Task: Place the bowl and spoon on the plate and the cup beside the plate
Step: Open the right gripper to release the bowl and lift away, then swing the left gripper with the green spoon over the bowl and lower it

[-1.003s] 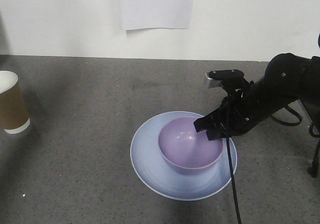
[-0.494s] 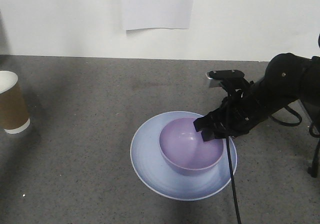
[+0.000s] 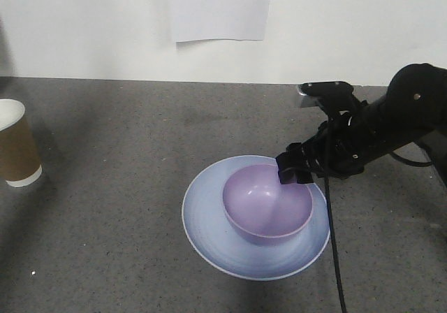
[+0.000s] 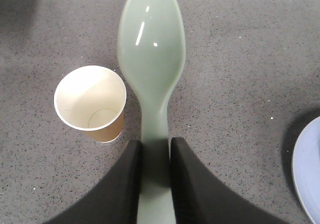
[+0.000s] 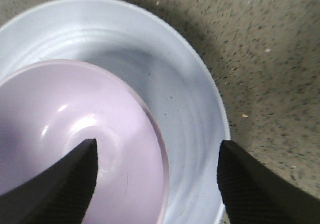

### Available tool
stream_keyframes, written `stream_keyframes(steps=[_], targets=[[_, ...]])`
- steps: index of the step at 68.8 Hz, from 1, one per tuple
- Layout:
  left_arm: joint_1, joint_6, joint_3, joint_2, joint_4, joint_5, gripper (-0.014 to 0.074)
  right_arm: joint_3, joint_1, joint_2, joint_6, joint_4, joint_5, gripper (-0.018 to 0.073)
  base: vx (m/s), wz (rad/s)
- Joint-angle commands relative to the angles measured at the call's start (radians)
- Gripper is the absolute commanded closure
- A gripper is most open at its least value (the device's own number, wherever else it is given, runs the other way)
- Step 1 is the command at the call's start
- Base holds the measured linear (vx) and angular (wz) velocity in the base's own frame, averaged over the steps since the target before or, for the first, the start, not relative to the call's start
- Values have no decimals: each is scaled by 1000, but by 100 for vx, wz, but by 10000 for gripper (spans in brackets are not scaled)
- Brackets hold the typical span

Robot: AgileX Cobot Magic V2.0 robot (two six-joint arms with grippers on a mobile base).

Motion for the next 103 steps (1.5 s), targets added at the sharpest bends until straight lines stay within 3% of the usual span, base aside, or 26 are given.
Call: stream_keyframes(steps=[1,34,47,58,67,81,91,103], targets=[[-7,-3,-27,-22,0,-48,603,-23,-3,-83,25,-30,-28,58,0,0],[-7,-2,-27,-22,-7,-48,603,-23,-3,-450,210,-265,123,58,0,0],[-7,-1,-27,-22,-7,-48,603,-23,-3,-594,240,-314,196,58,0,0],[-7,47,-27,-22,-20,-48,603,-23,-3,-664,252,-339,201,58,0,0],[-7,139,-27,-22,-100,-47,603,-23,-3,-669,252,-343,208,58,0,0],[-7,338,-27,-8,-334,-22,604,-23,-3,-665,252,-343,211,58,0,0],[-73,391,-27,35,-392,-22,604,-23,-3,-665,252,-343,211,58,0,0],[-225,411,-27,115,-392,-22,604,-23,-3,-665,252,-343,211,58,0,0]])
